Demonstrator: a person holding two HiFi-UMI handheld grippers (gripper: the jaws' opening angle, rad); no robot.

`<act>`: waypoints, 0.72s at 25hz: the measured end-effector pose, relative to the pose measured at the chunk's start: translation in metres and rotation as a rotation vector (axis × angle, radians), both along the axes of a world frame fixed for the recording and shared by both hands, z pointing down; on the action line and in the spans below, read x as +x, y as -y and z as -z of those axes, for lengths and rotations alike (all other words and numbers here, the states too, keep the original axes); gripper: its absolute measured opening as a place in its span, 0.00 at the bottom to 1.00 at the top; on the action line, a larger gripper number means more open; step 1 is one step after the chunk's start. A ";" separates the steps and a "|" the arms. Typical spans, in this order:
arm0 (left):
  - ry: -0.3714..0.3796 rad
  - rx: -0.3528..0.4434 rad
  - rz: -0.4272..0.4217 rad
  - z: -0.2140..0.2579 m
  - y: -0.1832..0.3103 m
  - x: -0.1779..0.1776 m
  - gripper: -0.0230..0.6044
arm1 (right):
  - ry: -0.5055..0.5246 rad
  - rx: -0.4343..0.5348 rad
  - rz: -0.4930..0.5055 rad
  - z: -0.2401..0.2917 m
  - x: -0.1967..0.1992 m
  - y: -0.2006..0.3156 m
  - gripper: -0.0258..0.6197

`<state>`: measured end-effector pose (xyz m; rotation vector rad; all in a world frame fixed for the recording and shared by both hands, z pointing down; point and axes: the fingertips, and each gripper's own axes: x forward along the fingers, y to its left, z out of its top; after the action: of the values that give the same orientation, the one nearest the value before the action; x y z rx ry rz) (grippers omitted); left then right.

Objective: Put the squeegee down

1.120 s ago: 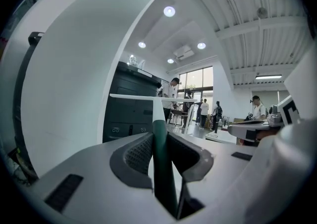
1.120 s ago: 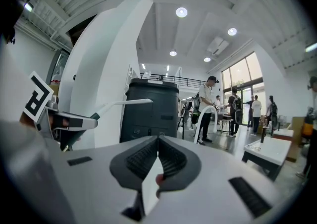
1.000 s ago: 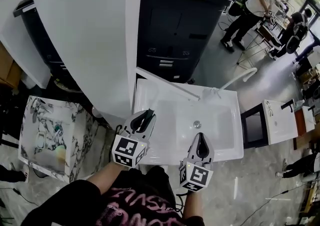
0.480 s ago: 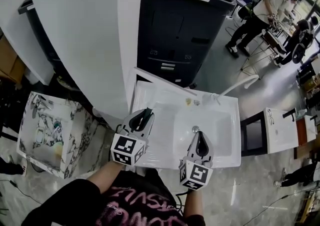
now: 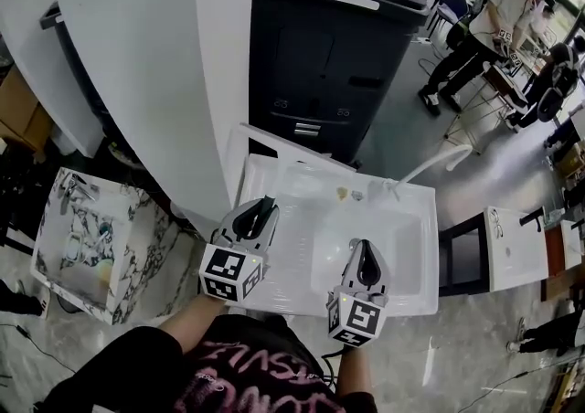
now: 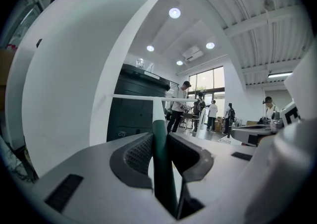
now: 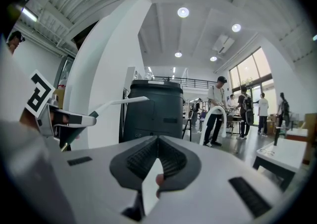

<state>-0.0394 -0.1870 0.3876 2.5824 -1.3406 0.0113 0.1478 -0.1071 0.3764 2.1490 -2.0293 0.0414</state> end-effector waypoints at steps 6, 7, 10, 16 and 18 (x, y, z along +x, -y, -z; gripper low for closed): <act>0.003 0.011 0.003 0.005 0.003 0.007 0.19 | 0.002 0.009 0.002 0.004 0.007 0.004 0.07; 0.003 0.012 0.003 0.006 0.003 0.008 0.19 | 0.004 0.010 0.002 0.005 0.008 0.004 0.07; 0.003 0.014 0.002 0.006 0.002 0.011 0.19 | 0.008 0.013 0.007 0.006 0.009 0.003 0.07; 0.004 0.006 0.003 0.004 0.004 0.017 0.19 | 0.027 0.003 0.006 0.001 0.017 0.005 0.07; 0.008 0.002 0.006 0.001 0.006 0.019 0.19 | 0.032 0.000 0.005 -0.001 0.020 0.007 0.07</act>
<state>-0.0206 -0.1929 0.3861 2.5819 -1.3521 0.0189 0.1680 -0.1137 0.3773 2.1568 -2.0520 0.0763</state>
